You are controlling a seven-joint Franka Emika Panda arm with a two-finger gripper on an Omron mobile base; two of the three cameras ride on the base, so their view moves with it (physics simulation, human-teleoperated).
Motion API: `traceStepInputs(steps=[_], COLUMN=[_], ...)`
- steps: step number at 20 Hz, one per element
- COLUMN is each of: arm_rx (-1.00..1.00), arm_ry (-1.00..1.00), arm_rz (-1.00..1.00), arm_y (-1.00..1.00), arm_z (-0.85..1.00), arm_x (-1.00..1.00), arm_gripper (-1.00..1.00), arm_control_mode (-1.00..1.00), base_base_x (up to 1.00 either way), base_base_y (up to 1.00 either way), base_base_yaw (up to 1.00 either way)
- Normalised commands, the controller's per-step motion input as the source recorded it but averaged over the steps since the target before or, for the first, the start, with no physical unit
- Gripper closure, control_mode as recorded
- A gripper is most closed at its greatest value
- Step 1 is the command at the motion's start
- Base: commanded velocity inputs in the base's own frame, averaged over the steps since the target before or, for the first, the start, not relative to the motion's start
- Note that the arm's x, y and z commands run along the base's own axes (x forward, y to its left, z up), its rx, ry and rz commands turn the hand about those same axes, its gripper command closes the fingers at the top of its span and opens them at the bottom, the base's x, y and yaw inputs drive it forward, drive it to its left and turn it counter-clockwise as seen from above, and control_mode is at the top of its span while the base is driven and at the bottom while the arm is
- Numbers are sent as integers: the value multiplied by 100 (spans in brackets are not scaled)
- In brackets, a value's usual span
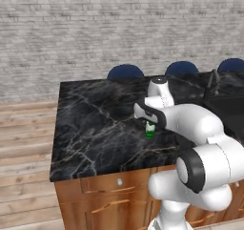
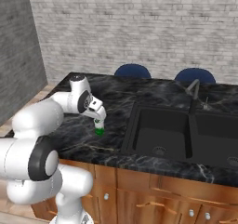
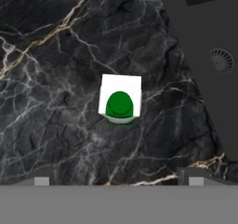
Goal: Gather the eggs and milk located in the vicinity of the sink area and place them right next to the bowl.
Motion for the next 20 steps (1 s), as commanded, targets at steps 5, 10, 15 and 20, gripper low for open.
traceStepInputs(steps=[5, 10, 15, 20], arm_rx=[0, 0, -1, -1], arm_ry=[1, 0, 1, 2], arm_rz=[0, 0, 0, 0], arm_y=[-3, -2, -6, -6], arm_z=[-10, -14, -20, -19], arm_x=[26, 16, 11, 11], arm_gripper=[-100, -100, -100, -100], arm_control_mode=[-100, -100, -100, -100], base_base_x=[0, 0, 0, 0], base_base_y=[0, 0, 0, 0], base_base_yaw=[0, 0, 0, 0])
